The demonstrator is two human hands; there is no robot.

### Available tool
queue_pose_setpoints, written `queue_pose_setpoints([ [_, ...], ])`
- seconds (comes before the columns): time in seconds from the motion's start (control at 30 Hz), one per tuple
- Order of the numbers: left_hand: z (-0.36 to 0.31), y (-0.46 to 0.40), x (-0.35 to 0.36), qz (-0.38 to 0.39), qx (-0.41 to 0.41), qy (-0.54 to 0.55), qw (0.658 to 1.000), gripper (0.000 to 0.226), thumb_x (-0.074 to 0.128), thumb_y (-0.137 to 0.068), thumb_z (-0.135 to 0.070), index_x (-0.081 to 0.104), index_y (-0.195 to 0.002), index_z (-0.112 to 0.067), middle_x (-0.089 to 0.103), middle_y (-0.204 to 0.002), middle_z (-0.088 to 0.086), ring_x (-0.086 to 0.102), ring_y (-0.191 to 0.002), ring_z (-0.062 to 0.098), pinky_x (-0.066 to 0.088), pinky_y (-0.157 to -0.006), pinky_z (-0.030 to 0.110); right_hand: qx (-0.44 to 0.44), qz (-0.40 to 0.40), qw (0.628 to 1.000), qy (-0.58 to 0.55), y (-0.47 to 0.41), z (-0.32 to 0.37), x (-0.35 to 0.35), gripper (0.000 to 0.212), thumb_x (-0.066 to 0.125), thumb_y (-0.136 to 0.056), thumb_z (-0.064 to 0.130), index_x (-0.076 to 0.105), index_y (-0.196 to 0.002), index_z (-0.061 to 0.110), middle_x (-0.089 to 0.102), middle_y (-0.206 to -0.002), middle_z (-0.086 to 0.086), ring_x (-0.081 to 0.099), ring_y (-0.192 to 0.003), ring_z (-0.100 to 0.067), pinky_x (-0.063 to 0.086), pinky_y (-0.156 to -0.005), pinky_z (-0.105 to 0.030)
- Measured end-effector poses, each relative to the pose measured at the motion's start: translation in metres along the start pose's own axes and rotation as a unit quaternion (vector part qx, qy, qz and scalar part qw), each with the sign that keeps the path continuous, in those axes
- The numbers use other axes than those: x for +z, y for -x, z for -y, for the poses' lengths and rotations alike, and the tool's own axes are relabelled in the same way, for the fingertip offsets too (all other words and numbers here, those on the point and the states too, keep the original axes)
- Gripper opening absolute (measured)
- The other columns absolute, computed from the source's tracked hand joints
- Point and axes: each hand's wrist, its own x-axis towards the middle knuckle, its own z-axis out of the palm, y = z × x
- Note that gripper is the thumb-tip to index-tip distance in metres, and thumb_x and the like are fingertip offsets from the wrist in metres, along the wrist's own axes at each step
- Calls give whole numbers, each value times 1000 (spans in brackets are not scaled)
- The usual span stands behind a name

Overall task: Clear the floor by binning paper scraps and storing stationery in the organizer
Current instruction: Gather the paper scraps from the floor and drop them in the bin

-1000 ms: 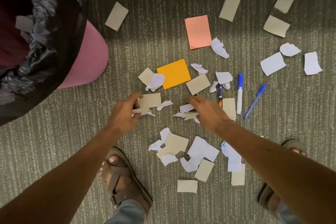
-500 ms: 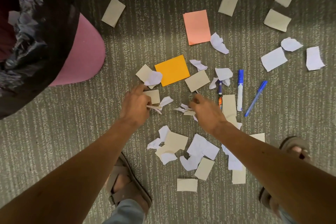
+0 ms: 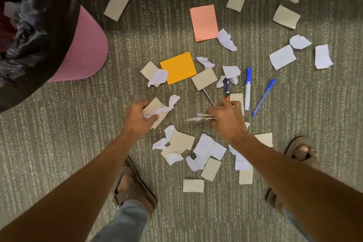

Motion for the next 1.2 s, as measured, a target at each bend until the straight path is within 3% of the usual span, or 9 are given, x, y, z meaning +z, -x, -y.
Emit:
queue_pose_setpoints([
  [0.17, 10, 22, 21, 72, -117, 40, 990, 31, 82, -71, -12, 73, -100, -7, 73, -95, 11, 66, -81, 23, 54, -76, 35, 70, -41, 994, -73, 25, -18, 2, 15, 76, -73, 23, 75, -88, 25, 68, -72, -4, 60, -87, -25, 38, -81, -40],
  [0.27, 15, 34, 37, 70, -137, 49, 987, 28, 84, -67, -12, 74, -93, -8, 73, -92, 11, 68, -82, 25, 57, -78, 40, 151, -19, 962, -228, 43, -27, 15, 30, 72, -71, 45, 78, -92, 25, 73, -73, -2, 67, -70, -21, 52, -63, -33],
  [0.43, 12, 49, 64, 27, -131, 2, 991, 20, 84, -67, -16, 74, -84, -9, 70, -84, 8, 63, -76, 24, 41, -62, 25, 179, 15, 922, -342, 74, -23, 39, 22, 88, -66, 24, 79, -83, 13, 68, -73, 7, 62, -67, -12, 41, -54, -6],
  [0.57, 2, 52, 83, -17, -120, -29, 992, 23, 81, -70, -13, 75, -92, -8, 72, -94, 11, 61, -80, 23, 43, -67, 25, 165, 67, 913, -367, 81, -13, 61, 35, 91, -61, 26, 79, -90, 10, 67, -110, 0, 63, -99, -15, 52, -82, -27],
  [0.67, -2, 51, 96, -46, -126, -35, 990, 27, 78, -75, -13, 72, -101, -9, 69, -101, 13, 63, -86, 26, 43, -70, 24, 130, 65, 943, -299, 80, -7, 77, 33, 88, -65, 30, 78, -90, 10, 62, -121, -1, 57, -110, -18, 45, -89, -28],
  [0.77, -1, 48, 102, -61, -117, -34, 991, 22, 76, -77, -15, 70, -98, -11, 69, -99, 13, 62, -85, 27, 47, -73, 27, 113, 34, 966, -231, 75, -1, 82, 28, 81, -73, 28, 76, -93, 10, 65, -114, -4, 61, -100, -23, 48, -80, -31],
  [0.9, -2, 54, 96, -79, -102, 36, 991, 30, 77, -75, -8, 57, -97, -14, 61, -94, 4, 56, -86, 23, 46, -75, 30, 91, 13, 972, -219, 78, 3, 79, 22, 76, -75, 27, 70, -88, 10, 71, -84, -9, 64, -76, -30, 49, -64, -34],
  [1.0, -1, 59, 85, -60, -144, 111, 982, 45, 78, -74, -7, 59, -115, -6, 61, -100, 5, 57, -88, 22, 46, -76, 31, 94, -7, 963, -252, 92, -3, 73, 32, 79, -74, 26, 68, -100, 11, 73, -86, -11, 65, -77, -31, 49, -65, -33],
  [1.2, 16, 66, 69, -46, -186, 190, 963, 35, 78, -74, -4, 65, -106, 2, 66, -97, 11, 64, -86, 26, 50, -75, 37, 146, 75, 927, -337, 114, -27, 66, 39, 80, -74, 26, 67, -110, 16, 71, -92, -10, 65, -86, -27, 53, -72, -36],
])
